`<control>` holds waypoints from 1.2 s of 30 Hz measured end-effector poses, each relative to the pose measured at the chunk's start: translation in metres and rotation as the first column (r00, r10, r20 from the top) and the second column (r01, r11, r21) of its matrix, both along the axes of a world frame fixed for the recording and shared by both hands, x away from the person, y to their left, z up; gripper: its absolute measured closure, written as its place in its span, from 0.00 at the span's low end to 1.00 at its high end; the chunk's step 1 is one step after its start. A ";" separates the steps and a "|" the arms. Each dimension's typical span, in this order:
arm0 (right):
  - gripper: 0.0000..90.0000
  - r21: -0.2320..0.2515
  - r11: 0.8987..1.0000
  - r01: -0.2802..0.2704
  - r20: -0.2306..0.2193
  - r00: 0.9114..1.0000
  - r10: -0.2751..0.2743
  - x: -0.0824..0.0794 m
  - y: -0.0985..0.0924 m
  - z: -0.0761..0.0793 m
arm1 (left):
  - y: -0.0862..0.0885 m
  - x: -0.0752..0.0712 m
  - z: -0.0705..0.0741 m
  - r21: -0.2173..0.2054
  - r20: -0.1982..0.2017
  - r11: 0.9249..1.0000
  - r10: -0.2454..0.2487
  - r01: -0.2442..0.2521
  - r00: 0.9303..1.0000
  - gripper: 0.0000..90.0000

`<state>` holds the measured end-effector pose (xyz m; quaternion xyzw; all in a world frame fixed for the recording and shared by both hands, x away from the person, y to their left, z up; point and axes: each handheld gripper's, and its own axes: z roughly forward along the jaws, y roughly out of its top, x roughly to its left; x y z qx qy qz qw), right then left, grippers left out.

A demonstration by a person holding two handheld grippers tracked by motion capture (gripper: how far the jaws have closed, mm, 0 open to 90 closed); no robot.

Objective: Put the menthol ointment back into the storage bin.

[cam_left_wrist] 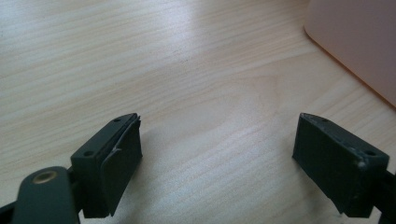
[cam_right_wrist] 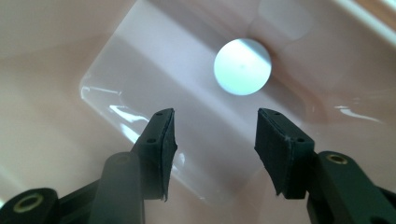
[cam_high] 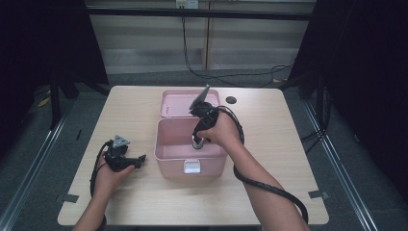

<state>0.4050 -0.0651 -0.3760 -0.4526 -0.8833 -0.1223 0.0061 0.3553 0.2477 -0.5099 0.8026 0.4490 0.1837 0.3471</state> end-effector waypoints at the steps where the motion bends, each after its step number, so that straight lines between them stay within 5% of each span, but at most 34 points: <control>1: 0.53 0.000 1.000 0.000 0.000 1.000 0.000 0.000 0.000 0.000 | 0.000 0.000 0.000 0.000 0.000 1.000 0.000 0.000 1.000 0.17; 16: 0.65 0.052 0.995 -0.089 0.012 0.996 0.088 -0.016 -0.004 0.012 | 0.000 0.000 0.000 0.001 0.000 1.000 0.000 0.000 1.000 0.16; 22: 0.68 0.085 0.993 -0.083 0.010 0.997 0.083 -0.020 -0.008 0.021 | 0.000 0.000 0.000 0.000 0.000 1.000 0.000 0.000 1.000 0.17; 36: 0.85 0.089 0.984 -0.152 0.028 0.988 0.150 -0.034 -0.009 0.032 | 0.000 0.000 0.000 0.000 0.000 1.000 0.000 0.000 1.000 0.17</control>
